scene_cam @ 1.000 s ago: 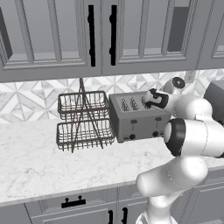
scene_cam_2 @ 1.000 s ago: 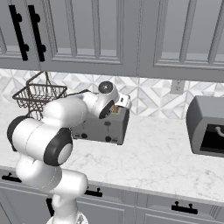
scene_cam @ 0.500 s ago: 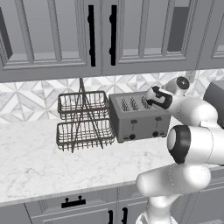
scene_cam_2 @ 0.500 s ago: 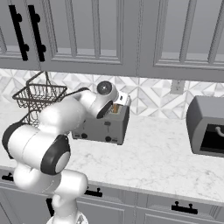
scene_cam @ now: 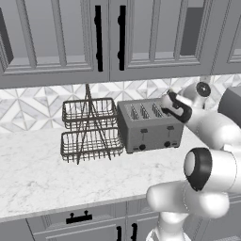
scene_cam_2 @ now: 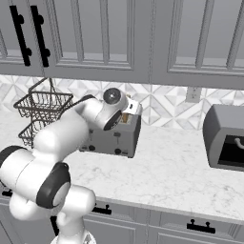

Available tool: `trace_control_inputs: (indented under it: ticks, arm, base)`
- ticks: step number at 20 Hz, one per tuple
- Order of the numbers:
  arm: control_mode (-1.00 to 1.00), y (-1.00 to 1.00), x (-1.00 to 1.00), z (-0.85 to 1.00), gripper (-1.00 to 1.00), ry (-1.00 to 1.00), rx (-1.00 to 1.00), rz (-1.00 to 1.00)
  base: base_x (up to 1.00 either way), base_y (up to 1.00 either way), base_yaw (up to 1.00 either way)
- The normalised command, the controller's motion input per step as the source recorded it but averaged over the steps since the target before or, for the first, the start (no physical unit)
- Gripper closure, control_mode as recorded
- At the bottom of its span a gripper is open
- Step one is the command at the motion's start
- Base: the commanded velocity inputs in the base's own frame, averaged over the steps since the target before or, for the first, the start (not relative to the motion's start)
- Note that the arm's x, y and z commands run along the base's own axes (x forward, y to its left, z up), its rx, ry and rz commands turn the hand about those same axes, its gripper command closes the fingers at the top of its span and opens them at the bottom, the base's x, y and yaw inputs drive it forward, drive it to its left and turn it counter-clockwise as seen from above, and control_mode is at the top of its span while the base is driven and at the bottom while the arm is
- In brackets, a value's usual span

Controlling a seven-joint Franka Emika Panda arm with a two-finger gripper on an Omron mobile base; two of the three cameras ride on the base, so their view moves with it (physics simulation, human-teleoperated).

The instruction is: Start the toaster. Once the lever pops up, take the bread to the plate on the dining counter.

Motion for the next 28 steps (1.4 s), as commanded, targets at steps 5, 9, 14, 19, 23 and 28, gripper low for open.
trace_control_inputs:
  ticks: [5,9,14,19,23,28]
  arm:
    - [-1.0,0.0,-0.46,0.43,1.0,-0.03,0.02,0.0]
    - [-1.0,0.0,-0.48,0.17,1.0,0.04,0.01,-0.01]
    - [-1.0,0.07,-0.5,0.05,1.0,0.2,0.0,-0.05]
    - [-1.0,0.07,-0.86,0.02,1.0,0.13,0.0,-0.05]
    - [-1.0,0.4,-0.89,0.01,1.0,0.07,0.0,-0.03]
    - [-1.0,0.93,-0.67,0.0,1.0,0.03,-0.08,0.0]
  base:
    - [0.0,0.0,0.0]
    - [0.0,0.0,0.0]
    - [0.0,0.0,0.0]
    - [0.0,0.0,0.0]
    - [0.0,0.0,0.0]
    - [0.0,0.0,0.0]
